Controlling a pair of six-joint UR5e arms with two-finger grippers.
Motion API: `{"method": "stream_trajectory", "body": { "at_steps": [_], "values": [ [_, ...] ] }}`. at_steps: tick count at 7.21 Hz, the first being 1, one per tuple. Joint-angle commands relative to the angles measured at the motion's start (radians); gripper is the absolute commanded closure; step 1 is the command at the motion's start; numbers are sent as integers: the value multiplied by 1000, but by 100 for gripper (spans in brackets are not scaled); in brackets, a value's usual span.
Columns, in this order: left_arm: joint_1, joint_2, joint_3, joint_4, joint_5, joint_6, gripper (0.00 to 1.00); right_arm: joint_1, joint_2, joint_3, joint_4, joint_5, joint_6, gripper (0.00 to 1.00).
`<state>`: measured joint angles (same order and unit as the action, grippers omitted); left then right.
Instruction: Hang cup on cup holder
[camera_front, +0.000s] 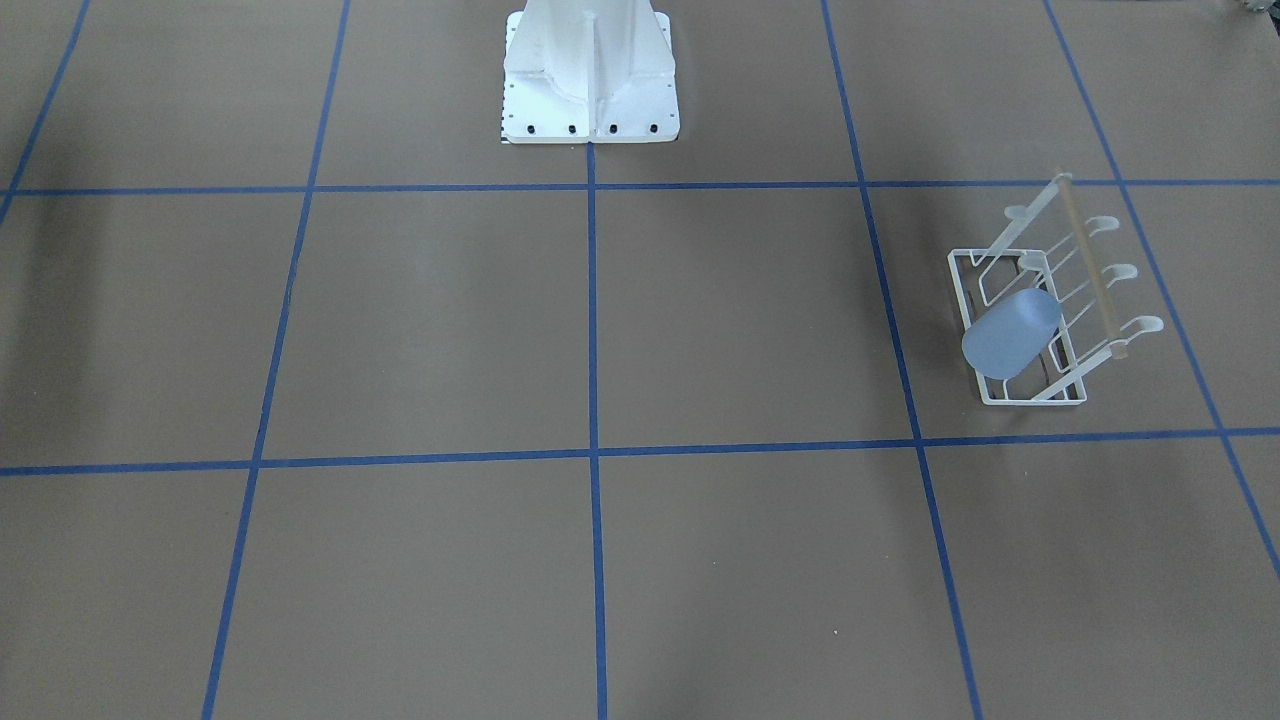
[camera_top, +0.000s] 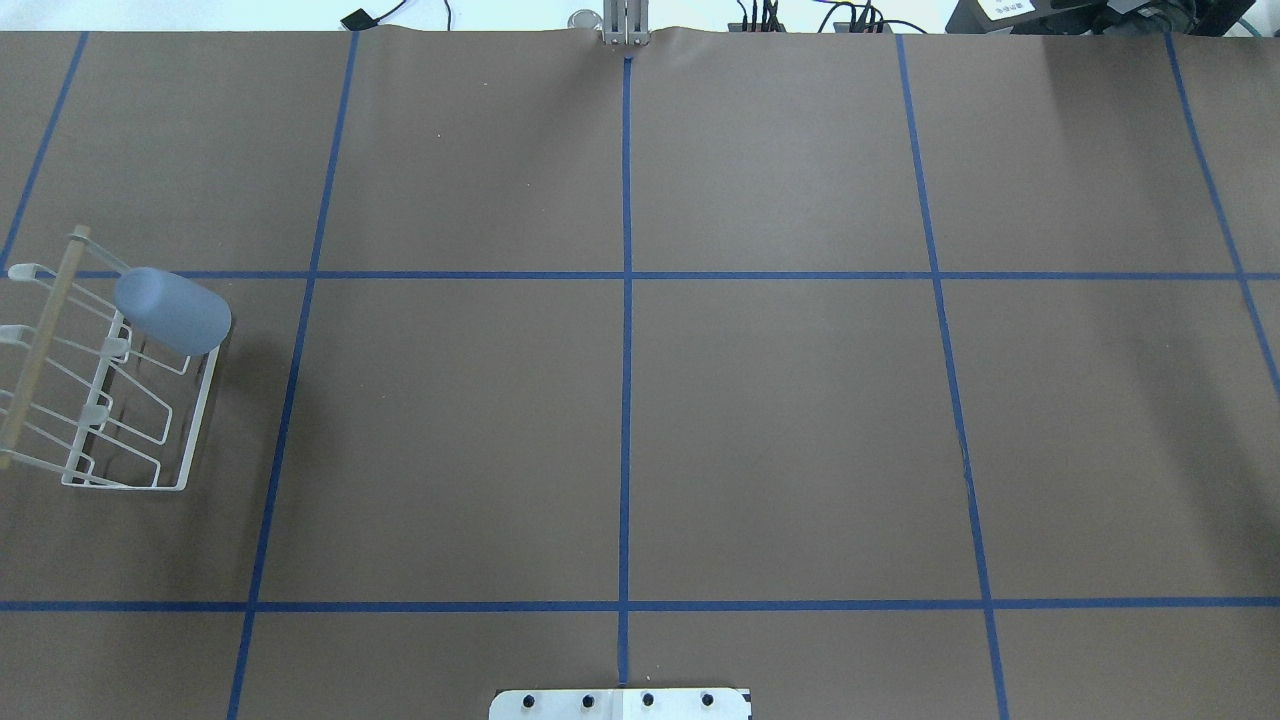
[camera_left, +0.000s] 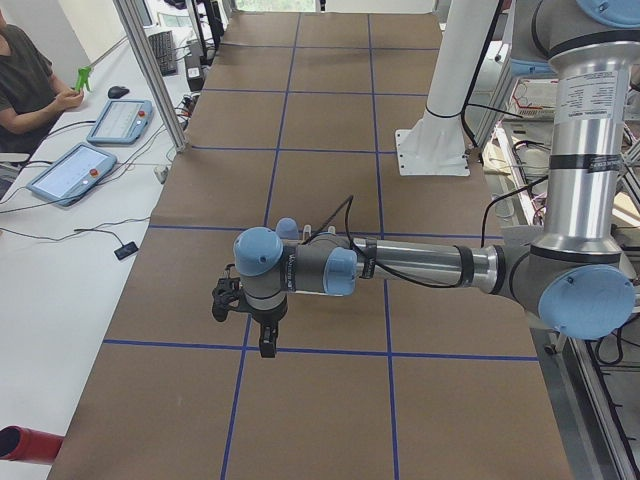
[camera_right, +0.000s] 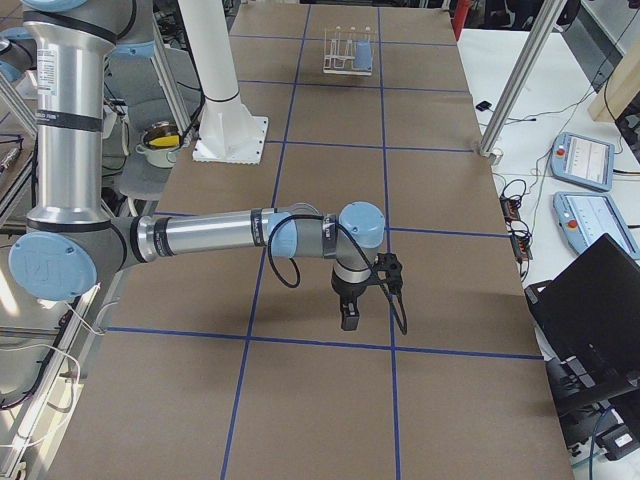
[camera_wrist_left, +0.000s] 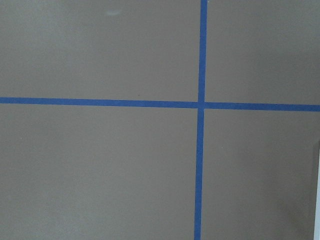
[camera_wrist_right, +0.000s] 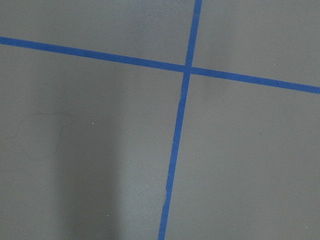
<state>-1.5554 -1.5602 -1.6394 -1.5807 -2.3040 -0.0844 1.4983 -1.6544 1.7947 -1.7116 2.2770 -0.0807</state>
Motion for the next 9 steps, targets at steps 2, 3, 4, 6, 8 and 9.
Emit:
{"method": "stream_trajectory", "body": {
  "at_steps": [2,3,4,6,8,9],
  "values": [
    [0,0,3,-10,0,0,2,-1,24,9,-65,4,-8,0],
    [0,-1,3,-12,0,0,2,-12,30,6,-71,2,-8,0],
    [0,-1,0,-13,0,0,2,-12,33,6,-72,7,-8,0],
    [2,-3,0,-13,0,3,2,-12,36,0,-72,9,-8,0],
    [2,-3,0,-10,1,9,2,-13,39,-1,-72,-2,-8,0],
    [2,-1,-16,-10,-12,8,2,-6,74,-3,-95,-16,-8,0]
  ]
}}
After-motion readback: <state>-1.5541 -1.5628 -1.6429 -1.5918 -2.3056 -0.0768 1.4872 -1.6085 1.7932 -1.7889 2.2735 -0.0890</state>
